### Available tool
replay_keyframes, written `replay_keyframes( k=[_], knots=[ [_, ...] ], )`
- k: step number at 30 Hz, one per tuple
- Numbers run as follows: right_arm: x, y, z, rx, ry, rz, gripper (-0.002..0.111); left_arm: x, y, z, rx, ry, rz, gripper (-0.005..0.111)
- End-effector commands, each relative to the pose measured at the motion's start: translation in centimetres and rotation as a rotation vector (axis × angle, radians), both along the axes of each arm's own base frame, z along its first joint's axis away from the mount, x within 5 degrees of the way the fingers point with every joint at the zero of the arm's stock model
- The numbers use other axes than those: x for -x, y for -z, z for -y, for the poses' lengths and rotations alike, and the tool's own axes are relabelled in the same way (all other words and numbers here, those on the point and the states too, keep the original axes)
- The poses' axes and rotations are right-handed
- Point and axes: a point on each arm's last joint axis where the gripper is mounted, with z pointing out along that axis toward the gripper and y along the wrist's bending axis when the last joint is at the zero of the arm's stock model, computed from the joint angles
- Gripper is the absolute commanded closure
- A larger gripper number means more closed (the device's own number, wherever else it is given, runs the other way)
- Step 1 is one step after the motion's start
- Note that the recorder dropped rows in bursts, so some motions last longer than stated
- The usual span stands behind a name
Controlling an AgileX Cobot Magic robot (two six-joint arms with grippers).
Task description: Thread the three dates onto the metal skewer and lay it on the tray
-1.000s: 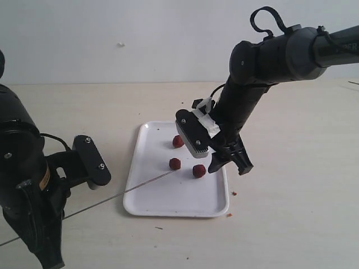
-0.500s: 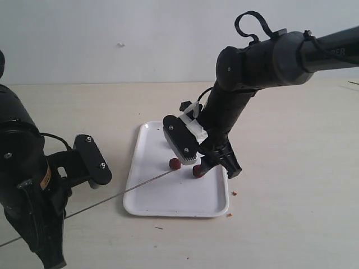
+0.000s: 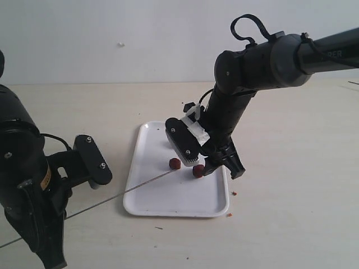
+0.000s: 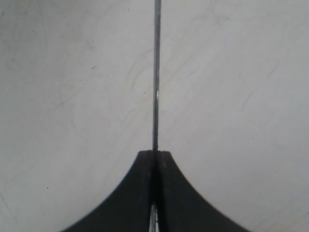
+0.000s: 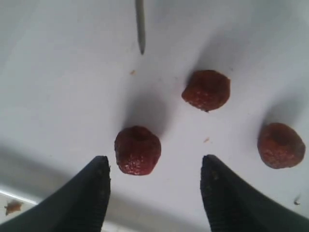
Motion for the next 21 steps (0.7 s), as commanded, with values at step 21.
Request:
replay_keyframes(
  k=[21],
  knots=[
    [0.0, 1.5, -0.1, 0.008, -0.024, -0.040, 0.053, 0.1, 0.0, -0.1, 0.004, -0.009, -0.007, 0.107]
  ],
)
